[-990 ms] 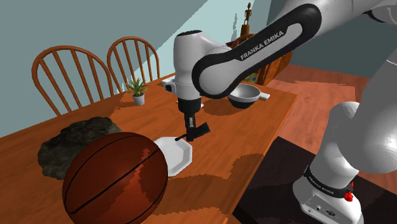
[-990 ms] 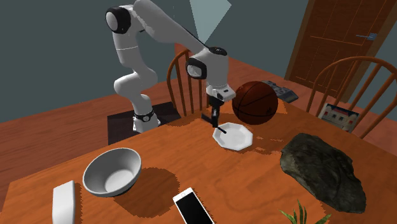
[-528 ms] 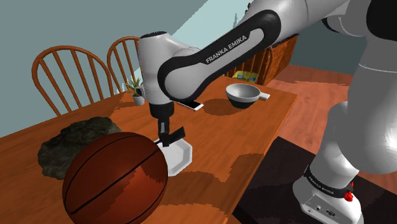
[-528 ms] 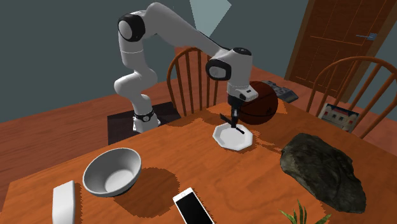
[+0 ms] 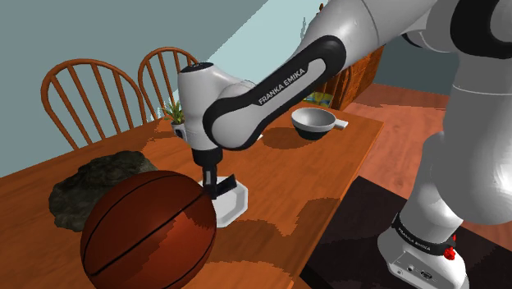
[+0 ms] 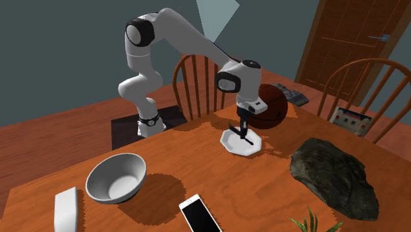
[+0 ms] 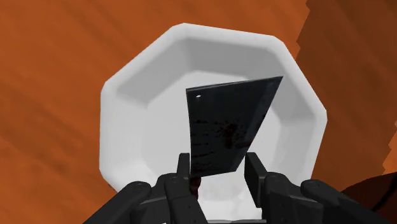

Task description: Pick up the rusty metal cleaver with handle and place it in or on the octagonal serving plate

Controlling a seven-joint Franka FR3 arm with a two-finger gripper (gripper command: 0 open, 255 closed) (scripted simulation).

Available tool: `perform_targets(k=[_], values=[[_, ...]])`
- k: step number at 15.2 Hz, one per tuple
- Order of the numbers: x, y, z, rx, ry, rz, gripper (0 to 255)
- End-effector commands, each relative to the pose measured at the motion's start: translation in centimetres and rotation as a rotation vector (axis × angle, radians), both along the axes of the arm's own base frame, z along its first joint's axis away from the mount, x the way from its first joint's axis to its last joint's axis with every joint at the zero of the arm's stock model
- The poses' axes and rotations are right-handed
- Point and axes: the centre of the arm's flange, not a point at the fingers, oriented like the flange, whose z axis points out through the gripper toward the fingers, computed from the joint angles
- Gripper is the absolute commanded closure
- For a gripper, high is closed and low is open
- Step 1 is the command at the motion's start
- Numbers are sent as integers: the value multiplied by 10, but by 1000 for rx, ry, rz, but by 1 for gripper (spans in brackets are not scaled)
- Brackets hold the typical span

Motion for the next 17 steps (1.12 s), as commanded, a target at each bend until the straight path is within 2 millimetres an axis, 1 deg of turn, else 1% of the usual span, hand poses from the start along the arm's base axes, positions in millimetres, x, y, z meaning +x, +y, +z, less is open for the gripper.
perform_targets(k=[1,5,13,14,17], values=[[-1,0,-11,0,0,0,255],[-1,0,-35,0,0,0,255],[-1,0,-35,0,0,0,255],[-1,0,-35,0,0,0,0],[-1,0,-35,0,0,0,0]])
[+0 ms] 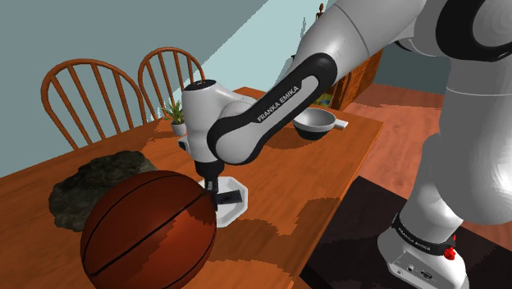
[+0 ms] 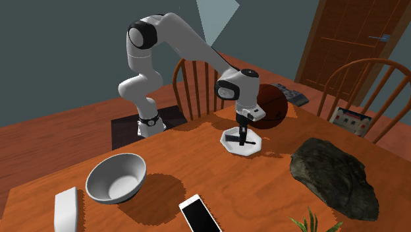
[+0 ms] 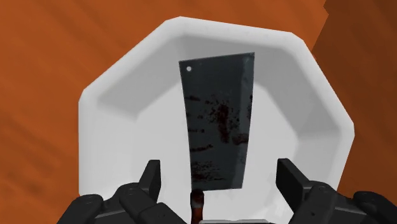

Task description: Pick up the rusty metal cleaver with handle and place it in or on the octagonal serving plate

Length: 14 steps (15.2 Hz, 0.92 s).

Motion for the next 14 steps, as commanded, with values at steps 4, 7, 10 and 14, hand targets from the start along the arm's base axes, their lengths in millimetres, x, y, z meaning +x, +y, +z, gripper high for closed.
perform_targets(k=[4,7,10,14], values=[[0,-1,26,0,0,0,0],[-1,-1,50,0,0,0,0],[-1,-1,50,0,0,0,0],[-1,-1,50,0,0,0,0]])
